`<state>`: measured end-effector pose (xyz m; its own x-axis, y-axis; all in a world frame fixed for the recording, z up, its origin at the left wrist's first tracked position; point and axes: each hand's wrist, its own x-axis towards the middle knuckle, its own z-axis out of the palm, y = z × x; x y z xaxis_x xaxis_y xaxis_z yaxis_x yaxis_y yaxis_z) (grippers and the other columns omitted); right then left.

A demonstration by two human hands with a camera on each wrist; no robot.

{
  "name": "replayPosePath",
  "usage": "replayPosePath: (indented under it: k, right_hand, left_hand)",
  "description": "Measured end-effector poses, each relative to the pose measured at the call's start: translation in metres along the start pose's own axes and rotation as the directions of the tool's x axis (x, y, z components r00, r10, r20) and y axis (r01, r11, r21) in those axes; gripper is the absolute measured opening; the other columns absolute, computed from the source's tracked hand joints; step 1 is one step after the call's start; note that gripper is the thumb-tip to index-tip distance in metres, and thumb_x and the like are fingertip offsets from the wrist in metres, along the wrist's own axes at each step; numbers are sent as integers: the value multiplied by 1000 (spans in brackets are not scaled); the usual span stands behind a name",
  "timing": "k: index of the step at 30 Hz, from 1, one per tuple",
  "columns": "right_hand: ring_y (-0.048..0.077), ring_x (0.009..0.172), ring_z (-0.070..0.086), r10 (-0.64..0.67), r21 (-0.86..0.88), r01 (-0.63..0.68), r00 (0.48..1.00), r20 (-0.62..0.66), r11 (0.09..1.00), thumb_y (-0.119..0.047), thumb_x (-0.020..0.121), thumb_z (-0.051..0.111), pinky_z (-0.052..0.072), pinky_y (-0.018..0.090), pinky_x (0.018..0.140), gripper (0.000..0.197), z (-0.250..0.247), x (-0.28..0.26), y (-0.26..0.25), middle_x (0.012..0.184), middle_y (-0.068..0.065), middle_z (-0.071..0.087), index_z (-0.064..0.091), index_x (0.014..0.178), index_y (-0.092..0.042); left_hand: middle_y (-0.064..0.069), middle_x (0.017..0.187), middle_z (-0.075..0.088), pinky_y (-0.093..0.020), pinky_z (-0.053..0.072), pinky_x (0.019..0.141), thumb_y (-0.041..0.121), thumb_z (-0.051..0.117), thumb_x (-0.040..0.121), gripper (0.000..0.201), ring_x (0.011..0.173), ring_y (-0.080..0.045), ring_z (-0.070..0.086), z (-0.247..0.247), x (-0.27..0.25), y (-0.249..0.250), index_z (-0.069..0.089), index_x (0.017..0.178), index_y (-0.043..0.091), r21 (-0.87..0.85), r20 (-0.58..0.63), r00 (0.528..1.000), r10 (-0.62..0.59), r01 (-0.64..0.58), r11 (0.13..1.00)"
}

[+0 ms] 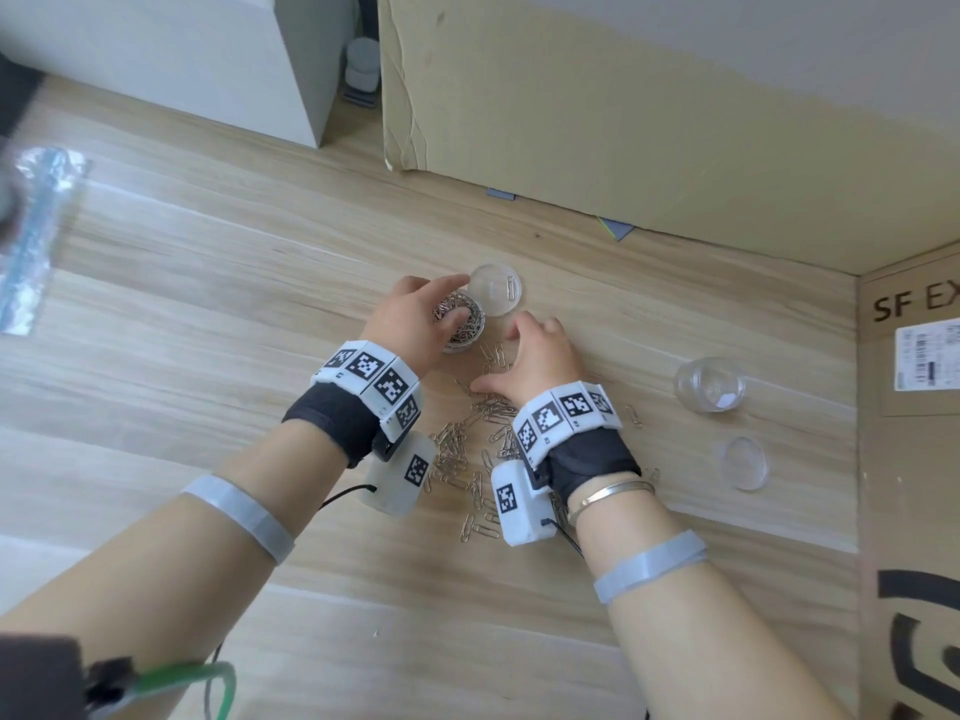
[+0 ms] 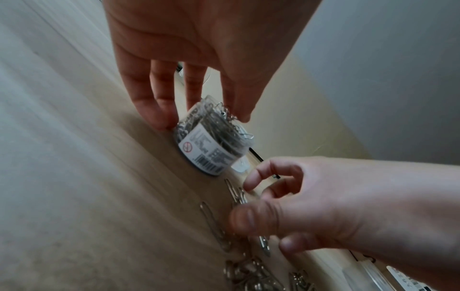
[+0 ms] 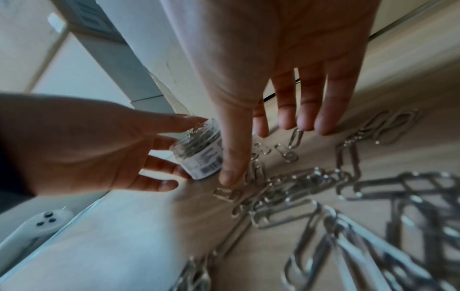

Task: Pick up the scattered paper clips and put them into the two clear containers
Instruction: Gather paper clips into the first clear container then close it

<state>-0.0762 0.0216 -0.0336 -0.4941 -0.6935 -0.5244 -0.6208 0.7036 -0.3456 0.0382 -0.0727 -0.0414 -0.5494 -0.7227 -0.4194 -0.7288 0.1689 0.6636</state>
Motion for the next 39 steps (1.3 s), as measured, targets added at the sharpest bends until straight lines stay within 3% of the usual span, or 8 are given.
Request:
replayPosePath:
  k: [8,12,17,20,26,32,35,39]
  right_hand:
    - [20,85,63,-53,24,53,999,-2,998,-14,78,70,45,24,70,13,14,-2,-3,94,3,68,66,89,-18]
    - [21,84,66,-48,28,48,999,23,998,-9,78,63,45,22,68,12,17,-2,-3,89,2,71,67,84,-19]
    - [19,82,66,-47,20,47,999,18,999,-7,75,63,51,24,70,12,10,-1,-3,79,-2,67,67,80,-17]
    - [13,75,63,-12,153,26,996,-91,988,-9,77,66,52,24,72,10,-6,2,-5,77,-6,64,68,79,-18]
    - [-3,62,53,-100,337,165,974,-202,927,-14,80,70,41,3,61,5,-22,7,-31,75,-8,64,70,84,-18]
    - [13,79,69,-49,397,134,975,-218,908,-16,82,67,54,24,80,7,-22,13,-29,84,-2,73,72,85,-19]
    - [14,76,67,19,330,76,961,-277,941,-18,83,66,55,29,78,5,-26,26,-18,82,-2,72,71,84,-19]
    - [9,75,58,92,194,-36,952,-291,980,-23,82,68,46,22,69,6,-30,42,-9,91,-2,73,71,86,-20]
  left_hand:
    - [-8,144,40,-28,33,107,20,43,97,41,127,-22,46,0,-1,-3,43,137,29,-16,26,999,45,-45,999]
    - [-9,136,53,-32,41,100,3,33,93,52,120,-27,53,-4,-4,-5,36,141,23,-84,16,1000,8,-7,996]
    - [-10,133,56,-34,43,97,-8,38,85,60,116,-29,55,-4,-3,-10,39,139,19,-6,65,998,-15,16,1000]
    - [-12,132,53,-33,41,98,-3,52,82,63,115,-29,55,0,-3,-14,38,139,20,6,71,997,26,-27,1000]
    - [-12,132,51,-38,42,99,16,76,71,77,114,-30,53,2,-5,-11,39,138,21,30,62,996,59,-61,998]
    - [-9,131,51,-38,44,98,15,79,66,79,114,-29,53,2,-2,-11,41,135,22,22,61,997,37,-38,999]
    - [-8,131,50,-39,44,100,13,79,66,79,111,-30,55,1,-1,-12,41,135,22,-17,58,998,19,-18,1000]
    - [-7,131,49,-41,45,100,12,79,67,78,112,-30,55,-1,1,-11,41,135,22,-32,67,998,12,-10,999]
